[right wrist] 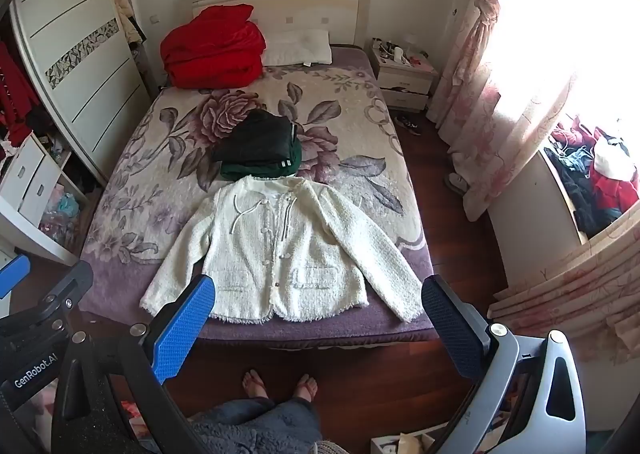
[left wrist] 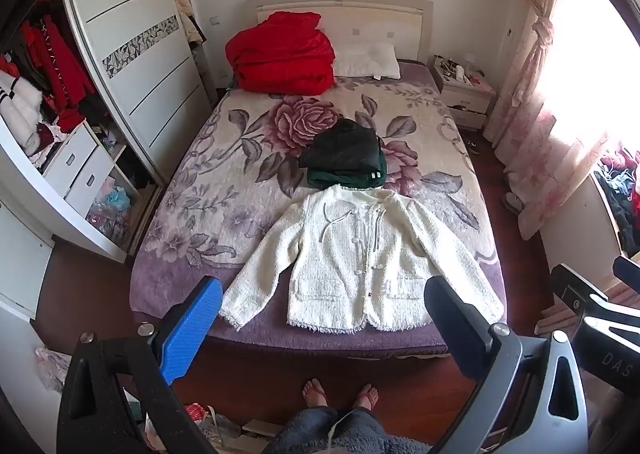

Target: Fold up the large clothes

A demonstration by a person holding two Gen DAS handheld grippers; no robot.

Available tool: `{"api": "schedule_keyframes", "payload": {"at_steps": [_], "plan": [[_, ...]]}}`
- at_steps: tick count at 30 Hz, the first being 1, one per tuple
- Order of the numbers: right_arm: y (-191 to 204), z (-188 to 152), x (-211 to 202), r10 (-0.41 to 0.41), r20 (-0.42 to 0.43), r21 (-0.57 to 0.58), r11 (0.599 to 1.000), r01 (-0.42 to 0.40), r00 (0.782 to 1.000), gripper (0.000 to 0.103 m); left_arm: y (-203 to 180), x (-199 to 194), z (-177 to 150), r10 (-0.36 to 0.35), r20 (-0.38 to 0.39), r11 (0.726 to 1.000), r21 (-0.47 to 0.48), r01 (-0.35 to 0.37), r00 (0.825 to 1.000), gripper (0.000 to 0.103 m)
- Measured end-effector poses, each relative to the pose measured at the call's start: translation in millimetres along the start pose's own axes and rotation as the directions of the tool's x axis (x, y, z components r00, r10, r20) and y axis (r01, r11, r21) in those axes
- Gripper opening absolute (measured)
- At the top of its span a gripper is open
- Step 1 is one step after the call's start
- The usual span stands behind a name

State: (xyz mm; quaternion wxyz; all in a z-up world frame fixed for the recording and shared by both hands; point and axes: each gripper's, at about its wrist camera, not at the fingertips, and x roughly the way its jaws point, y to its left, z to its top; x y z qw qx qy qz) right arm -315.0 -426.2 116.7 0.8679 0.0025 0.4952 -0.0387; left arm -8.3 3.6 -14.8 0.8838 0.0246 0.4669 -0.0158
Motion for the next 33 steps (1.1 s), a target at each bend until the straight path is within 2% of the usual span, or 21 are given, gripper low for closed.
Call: {"api": "schedule_keyframes", "payload": {"at_steps": [33], "plan": [[2.8, 3.9, -0.1, 0.003, 0.001, -0.001, 1.000, -0.003, 1.000, 0.103, 0.4, 0.4, 1.1, -0.003, -0.004, 1.000, -0.004, 0.003, 1.000, 0.103]]}}
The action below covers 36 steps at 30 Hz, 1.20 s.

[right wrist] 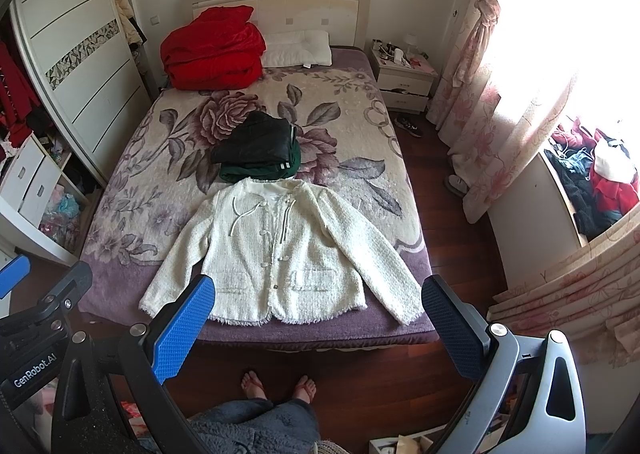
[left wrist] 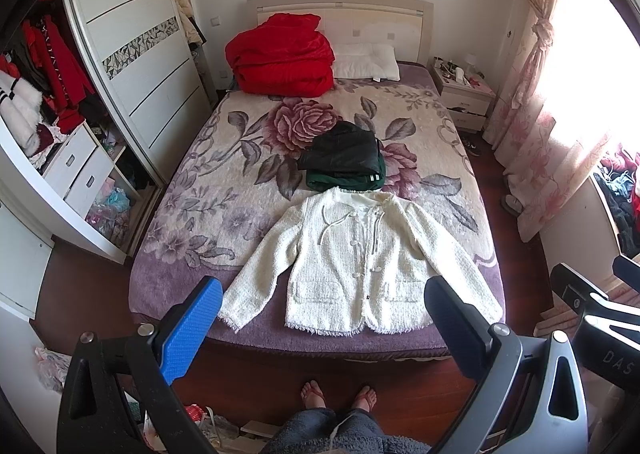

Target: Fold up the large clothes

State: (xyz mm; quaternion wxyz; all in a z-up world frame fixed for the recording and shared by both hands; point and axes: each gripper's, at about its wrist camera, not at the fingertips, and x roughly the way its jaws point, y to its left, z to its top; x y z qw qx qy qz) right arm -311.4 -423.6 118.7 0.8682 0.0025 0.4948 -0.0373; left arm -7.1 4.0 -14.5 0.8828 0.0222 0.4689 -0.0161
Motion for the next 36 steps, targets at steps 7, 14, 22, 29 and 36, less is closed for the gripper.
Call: {"api": "schedule_keyframes", "payload": {"at_steps": [7, 14, 22, 29, 36], "plan": [[0.5, 0.9, 0.0, -0.001, 0.002, 0.000, 1.000, 0.001, 1.000, 0.103, -0.2, -1.1, 2.3, -0.001, -0.002, 1.000, 0.001, 0.001, 1.000, 0.103], [-0.2, -0.7, -0.5, 0.001, 0.002, 0.001, 1.000, -0.001, 1.000, 0.103, -1.9, -1.6, -0.1, 0.003, -0.004, 1.000, 0.000, -0.003, 1.000, 0.103], [6.0, 2.0, -1.9, 0.003, 0.002, 0.001, 1.000, -0.003, 1.000, 0.103, 3.4, -1.7, 13.4, 0.004, 0.000, 1.000, -0.003, -0.004, 1.000, 0.103], [7.1, 2.1, -3.1, 0.000, 0.004, 0.001, 1.000, 0.000, 1.000, 0.103, 2.0, -5.6, 19.7, 0.002, 0.001, 1.000, -0.003, -0.002, 1.000, 0.103], [8.2, 3.9, -4.1, 0.001, 0.004, 0.002, 1.000, -0.001, 1.000, 0.103, -1.7, -7.3, 24.5, 0.001, 0.001, 1.000, -0.003, -0.001, 1.000, 0.103]]}}
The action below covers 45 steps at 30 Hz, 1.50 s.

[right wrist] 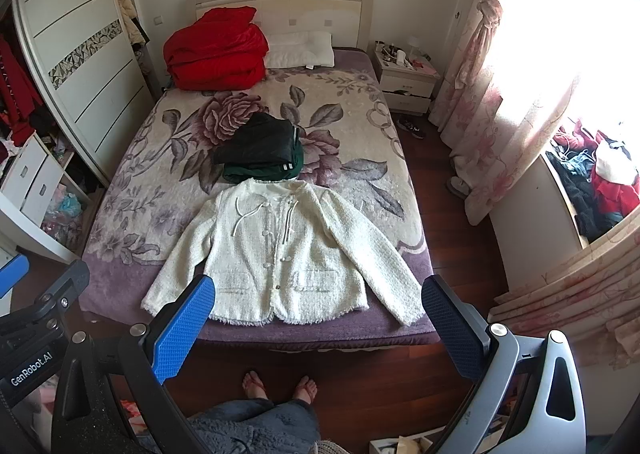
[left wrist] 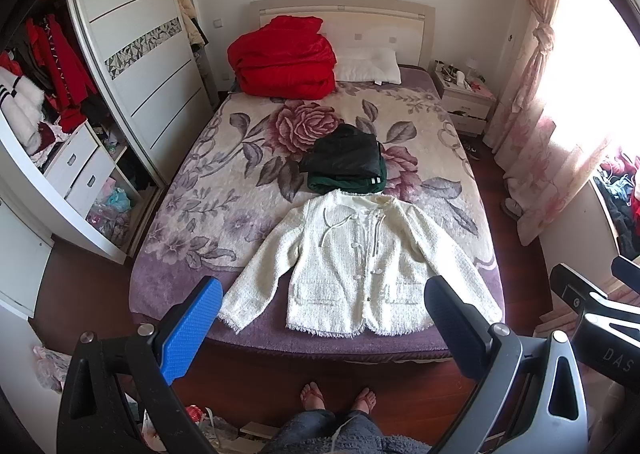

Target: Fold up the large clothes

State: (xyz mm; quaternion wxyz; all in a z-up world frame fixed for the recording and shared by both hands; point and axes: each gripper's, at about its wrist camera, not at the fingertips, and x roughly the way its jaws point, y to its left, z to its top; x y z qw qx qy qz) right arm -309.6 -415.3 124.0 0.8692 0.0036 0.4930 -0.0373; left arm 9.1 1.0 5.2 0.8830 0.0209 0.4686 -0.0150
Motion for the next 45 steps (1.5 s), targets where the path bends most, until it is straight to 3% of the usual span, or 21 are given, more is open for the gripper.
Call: {"api": "schedule_keyframes", "payload": {"at_steps": [7, 13, 17, 21, 22, 25, 26, 29, 31, 32, 36, 38, 41, 43, 44, 45], "plan": [[9.9, 2.2, 0.2, 0.000, -0.012, -0.003, 1.000, 0.000, 1.000, 0.103, -1.8, 4.9, -0.3, -0.003, -0.005, 1.000, -0.004, 0.003, 1.000, 0.103], [12.5, 1.9, 27.9, -0.005, -0.036, 0.013, 1.000, 0.006, 0.999, 0.103, 0.5, 20.8, -4.0, -0.011, -0.003, 1.000, -0.001, 0.011, 1.000, 0.103], [1.1, 2.3, 65.3, 0.002, -0.042, 0.090, 0.996, 0.001, 0.999, 0.103, -0.3, 62.0, 3.9, -0.015, 0.030, 1.000, 0.023, 0.015, 0.999, 0.103], [-37.9, -8.8, 135.9, 0.016, -0.087, 0.242, 0.970, 0.005, 0.996, 0.103, -12.3, 127.2, 6.9, 0.002, 0.008, 0.997, 0.081, -0.003, 1.000, 0.103], [-52.7, -15.9, 159.9, 0.010, -0.115, 0.293, 0.956, 0.024, 0.993, 0.099, -16.4, 145.0, 6.4, 0.016, -0.006, 0.995, 0.094, -0.015, 1.000, 0.103], [-96.3, -40.8, 230.6, 0.028, -0.213, 0.411, 0.910, 0.064, 0.977, 0.068, -28.3, 199.3, 2.3, 0.057, -0.065, 0.990, 0.133, -0.048, 0.996, 0.103], [-111.9, -51.5, 254.0, 0.031, -0.250, 0.446, 0.891, 0.087, 0.968, 0.066, -33.4, 216.2, 0.2, 0.065, -0.080, 0.989, 0.137, -0.054, 0.995, 0.103], [-168.6, -92.8, 330.8, 0.070, -0.320, 0.575, 0.807, 0.135, 0.945, 0.067, -46.0, 268.5, -6.1, 0.109, -0.134, 0.986, 0.139, -0.090, 0.985, 0.103], [-210.1, -128.5, 386.2, 0.138, -0.335, 0.678, 0.722, 0.137, 0.932, 0.072, -55.5, 301.6, -9.8, 0.133, -0.164, 0.984, 0.135, -0.112, 0.977, 0.103], [-233.1, -152.0, 418.7, 0.167, -0.331, 0.728, 0.671, 0.139, 0.929, 0.073, -63.3, 327.3, -15.4, 0.155, -0.193, 0.982, 0.136, -0.130, 0.969, 0.103], [-291.7, -229.5, 521.0, 0.163, -0.361, 0.810, 0.542, 0.223, 0.918, 0.074, -79.4, 401.7, -39.0, 0.170, -0.311, 0.983, 0.115, -0.140, 0.935, 0.103], [-314.9, -273.1, 568.8, 0.210, -0.352, 0.875, 0.420, 0.241, 0.912, 0.074, -86.7, 434.7, -52.5, 0.176, -0.359, 0.983, 0.108, -0.146, 0.917, 0.103], [-333.4, -320.4, 641.1, 0.285, -0.242, 0.958, 0.223, 0.181, 0.928, 0.074, -97.7, 481.0, -76.1, 0.203, -0.423, 0.978, 0.128, -0.163, 0.883, 0.103], [-341.2, -342.5, 670.2, 0.292, -0.217, 0.973, 0.142, 0.182, 0.931, 0.074, -107.4, 506.1, -87.5, 0.219, -0.464, 0.974, 0.150, -0.167, 0.858, 0.103], [-344.6, -351.3, 678.8, 0.266, -0.187, 0.982, 0.072, 0.174, 0.946, 0.074, -111.5, 518.7, -92.8, 0.219, -0.474, 0.974, 0.157, -0.163, 0.853, 0.103], [-346.8, -355.2, 681.2, 0.226, -0.168, 0.986, 0.031, 0.165, 0.960, 0.073, -115.8, 526.5, -92.4, 0.221, -0.473, 0.973, 0.163, -0.162, 0.853, 0.103]]}}
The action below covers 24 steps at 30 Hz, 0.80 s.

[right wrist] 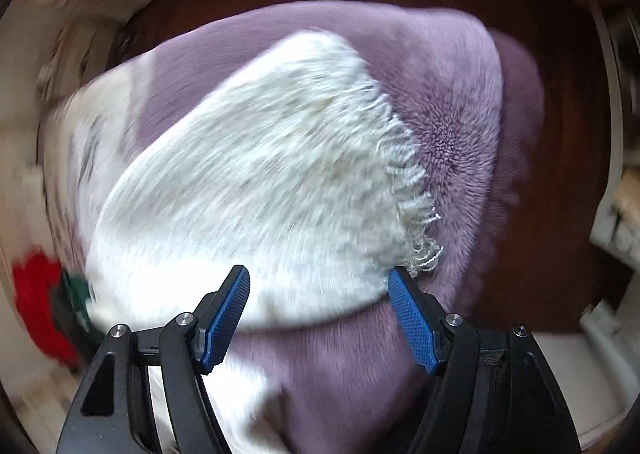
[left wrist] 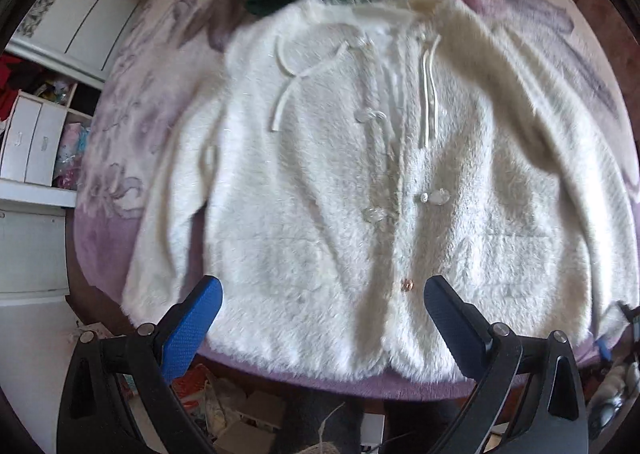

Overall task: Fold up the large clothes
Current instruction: 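Grasp the cream jacket's sleeve cuff with the right gripper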

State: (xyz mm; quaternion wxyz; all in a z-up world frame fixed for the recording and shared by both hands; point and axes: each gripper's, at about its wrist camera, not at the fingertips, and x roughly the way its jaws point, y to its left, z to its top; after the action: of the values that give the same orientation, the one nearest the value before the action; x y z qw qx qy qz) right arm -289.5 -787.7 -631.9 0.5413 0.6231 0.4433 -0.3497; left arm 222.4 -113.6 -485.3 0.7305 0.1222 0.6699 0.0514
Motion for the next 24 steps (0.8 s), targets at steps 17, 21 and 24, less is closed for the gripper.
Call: {"api": "schedule_keyframes", "payload": {"at_steps": [17, 21, 24], "plan": [[-17.3, -37.1, 33.4, 0.250, -0.058, 0.133, 0.961, -0.241, 0.967, 0.061, -45.9, 58.5, 27.9, -0.039, 0.020, 0.996, 0.076, 0.038, 0.999, 0.103], [10.1, -26.7, 31.6, 0.252, 0.086, 0.121, 0.958, -0.261, 0.964, 0.010, -42.7, 57.9, 29.9, -0.030, 0.034, 0.996, 0.084, 0.027, 0.999, 0.103], [46.4, -27.1, 1.2, 0.301, 0.176, -0.020, 0.953, -0.302, 0.937, 0.010, -38.5, 56.4, 31.9, -0.029, 0.043, 0.997, 0.077, 0.026, 0.999, 0.103]]}}
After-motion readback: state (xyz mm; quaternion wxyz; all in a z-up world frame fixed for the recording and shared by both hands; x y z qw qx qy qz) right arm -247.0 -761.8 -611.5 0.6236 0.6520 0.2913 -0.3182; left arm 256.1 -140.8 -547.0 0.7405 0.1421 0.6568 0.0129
